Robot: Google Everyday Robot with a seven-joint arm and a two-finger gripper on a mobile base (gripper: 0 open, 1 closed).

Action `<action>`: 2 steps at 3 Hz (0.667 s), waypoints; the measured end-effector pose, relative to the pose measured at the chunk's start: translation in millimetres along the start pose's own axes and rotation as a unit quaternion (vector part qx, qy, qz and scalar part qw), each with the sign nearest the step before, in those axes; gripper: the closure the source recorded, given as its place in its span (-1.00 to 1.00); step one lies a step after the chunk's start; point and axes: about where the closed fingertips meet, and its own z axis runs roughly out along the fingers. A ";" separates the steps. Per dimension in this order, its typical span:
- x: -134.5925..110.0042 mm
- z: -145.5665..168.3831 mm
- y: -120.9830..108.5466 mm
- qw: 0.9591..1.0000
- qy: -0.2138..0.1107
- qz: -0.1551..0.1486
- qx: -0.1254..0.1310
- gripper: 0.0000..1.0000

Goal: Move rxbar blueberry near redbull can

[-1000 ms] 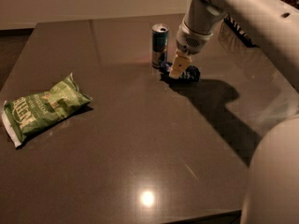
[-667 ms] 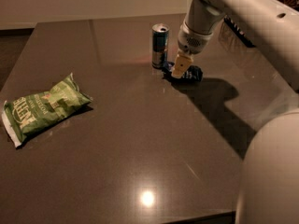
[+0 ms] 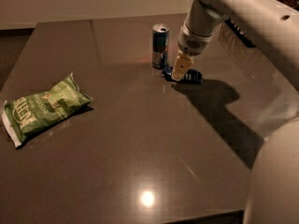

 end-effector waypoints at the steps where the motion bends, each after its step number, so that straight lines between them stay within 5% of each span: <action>1: -0.5 2.0 0.1 1.000 0.000 0.000 -0.001 -1.00; 2: -0.6 2.1 0.1 1.000 0.000 0.000 -0.001 -1.00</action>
Offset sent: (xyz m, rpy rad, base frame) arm 0.0005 0.0010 -0.0018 0.0000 0.0018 0.0014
